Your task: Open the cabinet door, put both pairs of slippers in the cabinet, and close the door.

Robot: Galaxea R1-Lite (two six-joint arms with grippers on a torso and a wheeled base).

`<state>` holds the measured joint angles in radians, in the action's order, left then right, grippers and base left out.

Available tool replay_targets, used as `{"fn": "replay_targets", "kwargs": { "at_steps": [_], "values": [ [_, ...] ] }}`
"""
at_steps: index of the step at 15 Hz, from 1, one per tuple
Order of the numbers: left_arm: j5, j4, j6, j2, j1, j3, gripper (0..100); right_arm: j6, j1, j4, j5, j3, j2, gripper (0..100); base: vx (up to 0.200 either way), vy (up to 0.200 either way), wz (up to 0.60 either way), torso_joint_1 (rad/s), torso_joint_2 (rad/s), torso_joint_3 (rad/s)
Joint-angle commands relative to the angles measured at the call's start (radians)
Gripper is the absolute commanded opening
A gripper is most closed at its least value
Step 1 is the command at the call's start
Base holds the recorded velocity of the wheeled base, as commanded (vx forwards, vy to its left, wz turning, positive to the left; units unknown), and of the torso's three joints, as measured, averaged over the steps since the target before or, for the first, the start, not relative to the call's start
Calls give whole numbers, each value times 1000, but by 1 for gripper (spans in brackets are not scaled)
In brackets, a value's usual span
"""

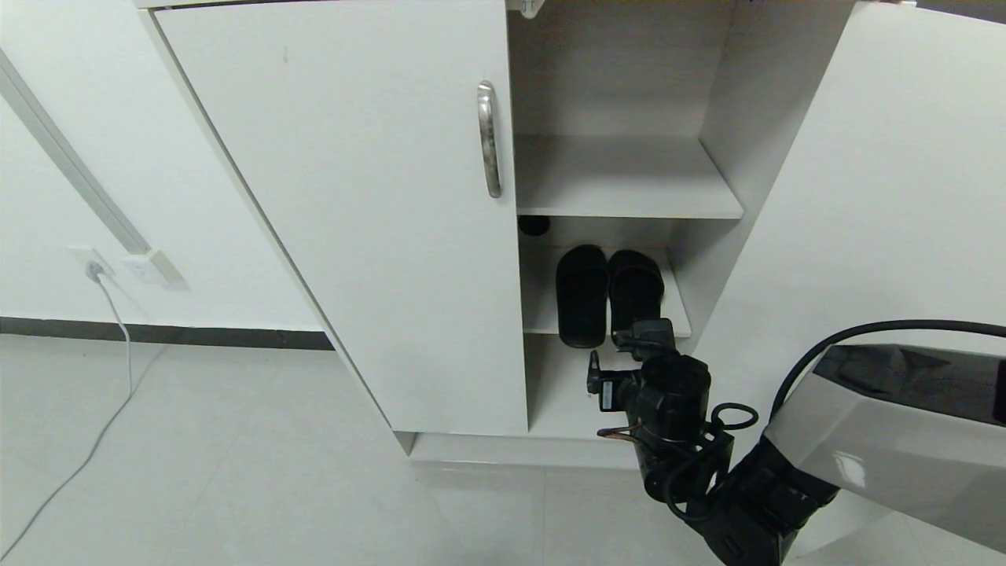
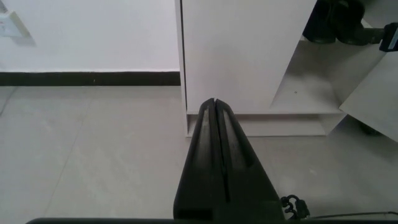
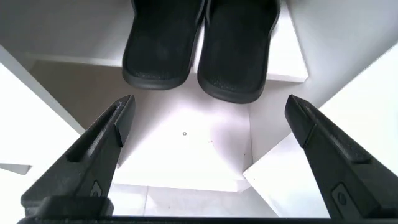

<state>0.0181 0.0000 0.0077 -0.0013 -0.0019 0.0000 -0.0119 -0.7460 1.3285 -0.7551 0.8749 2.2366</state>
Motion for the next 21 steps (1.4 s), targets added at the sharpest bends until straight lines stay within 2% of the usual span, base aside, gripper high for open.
{"fn": "replay_targets", "kwargs": {
  "at_steps": [1, 11, 21],
  "values": [
    [0, 0, 0, 1, 0, 0, 0, 0, -1, 1, 0, -1, 0, 100, 0, 0, 0, 0, 0, 0],
    [2, 0, 2, 1, 0, 0, 0, 4, -9, 12, 0, -13, 0, 100, 0, 0, 0, 0, 0, 0],
    [2, 0, 2, 1, 0, 0, 0, 4, -6, 11, 0, -27, 0, 100, 0, 0, 0, 0, 4, 185]
  ]
}}
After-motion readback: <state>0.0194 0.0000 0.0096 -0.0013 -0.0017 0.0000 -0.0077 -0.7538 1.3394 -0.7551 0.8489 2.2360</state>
